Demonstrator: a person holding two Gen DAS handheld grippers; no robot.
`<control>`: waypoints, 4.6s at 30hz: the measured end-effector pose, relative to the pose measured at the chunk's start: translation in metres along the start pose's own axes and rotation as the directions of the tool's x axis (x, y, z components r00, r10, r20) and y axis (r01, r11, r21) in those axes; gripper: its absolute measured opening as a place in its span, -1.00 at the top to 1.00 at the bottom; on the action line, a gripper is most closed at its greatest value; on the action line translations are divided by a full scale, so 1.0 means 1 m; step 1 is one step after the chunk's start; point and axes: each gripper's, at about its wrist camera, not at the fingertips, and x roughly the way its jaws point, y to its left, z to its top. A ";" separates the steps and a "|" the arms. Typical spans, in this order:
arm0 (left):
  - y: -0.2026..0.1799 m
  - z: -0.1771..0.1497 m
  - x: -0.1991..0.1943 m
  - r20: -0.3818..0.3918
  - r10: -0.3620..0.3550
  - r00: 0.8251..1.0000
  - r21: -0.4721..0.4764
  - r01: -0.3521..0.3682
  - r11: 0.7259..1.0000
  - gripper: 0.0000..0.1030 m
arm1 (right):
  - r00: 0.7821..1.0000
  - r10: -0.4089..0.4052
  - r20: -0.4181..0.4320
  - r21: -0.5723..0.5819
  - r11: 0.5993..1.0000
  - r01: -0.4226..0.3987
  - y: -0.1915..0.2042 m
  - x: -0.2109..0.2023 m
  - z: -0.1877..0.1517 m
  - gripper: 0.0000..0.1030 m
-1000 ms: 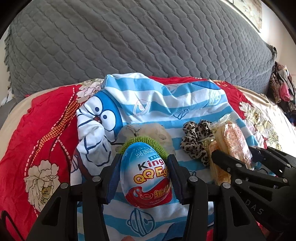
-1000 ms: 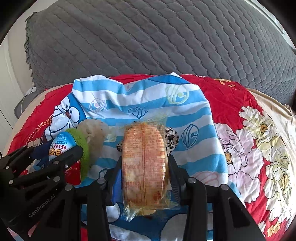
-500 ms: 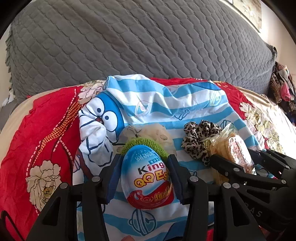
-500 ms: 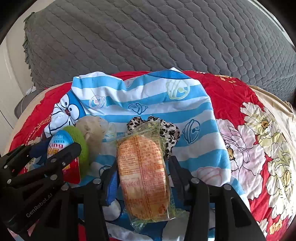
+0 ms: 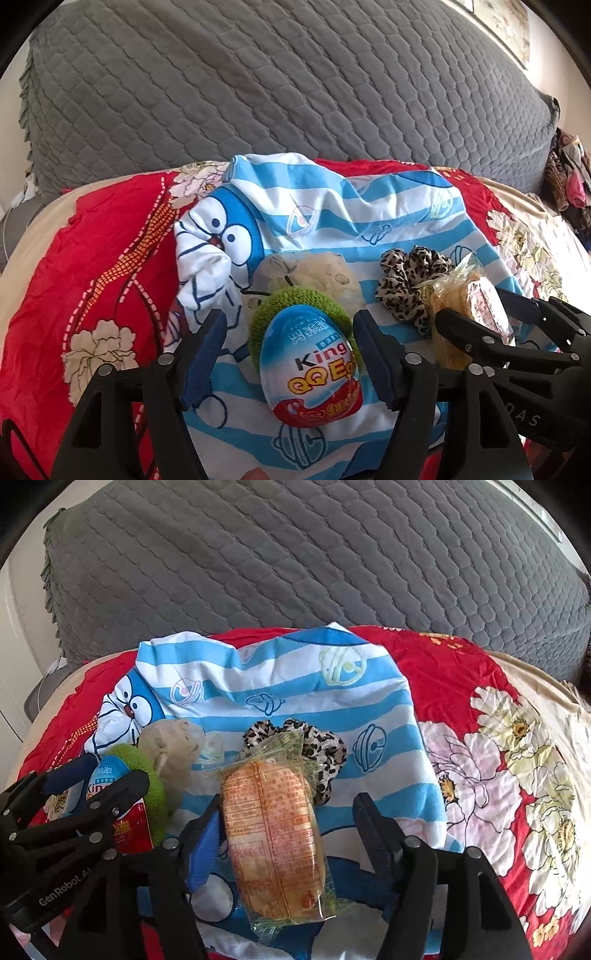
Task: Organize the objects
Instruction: 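Lower the red egg and bread package onto the shirt and open both tools, then withdraw both open tools back from the tray, then move the left tool to the second red egg while the right tool approaches the cherry-print scrunchie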
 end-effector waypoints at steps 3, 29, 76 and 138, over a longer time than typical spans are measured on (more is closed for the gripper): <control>0.002 0.002 -0.003 0.005 -0.012 1.000 -0.012 0.012 1.000 -0.44 | 1.000 0.008 -0.006 0.017 1.000 -0.008 -0.003 0.000 0.001 -0.46; 0.004 0.002 -0.013 0.004 -0.008 1.000 -0.030 0.008 1.000 -0.51 | 1.000 -0.008 0.031 0.026 1.000 0.007 -0.008 -0.014 0.009 -0.85; -0.042 -0.045 -0.119 0.026 -0.084 0.996 0.048 0.083 0.995 -0.68 | 1.000 -0.014 0.022 0.008 1.000 0.014 -0.023 -0.142 -0.060 -0.96; -0.136 -0.094 -0.037 -0.208 -0.293 0.933 0.143 0.325 0.935 -0.04 | 0.970 -0.015 -0.242 -0.032 0.999 0.008 -0.093 -0.062 -0.123 -0.03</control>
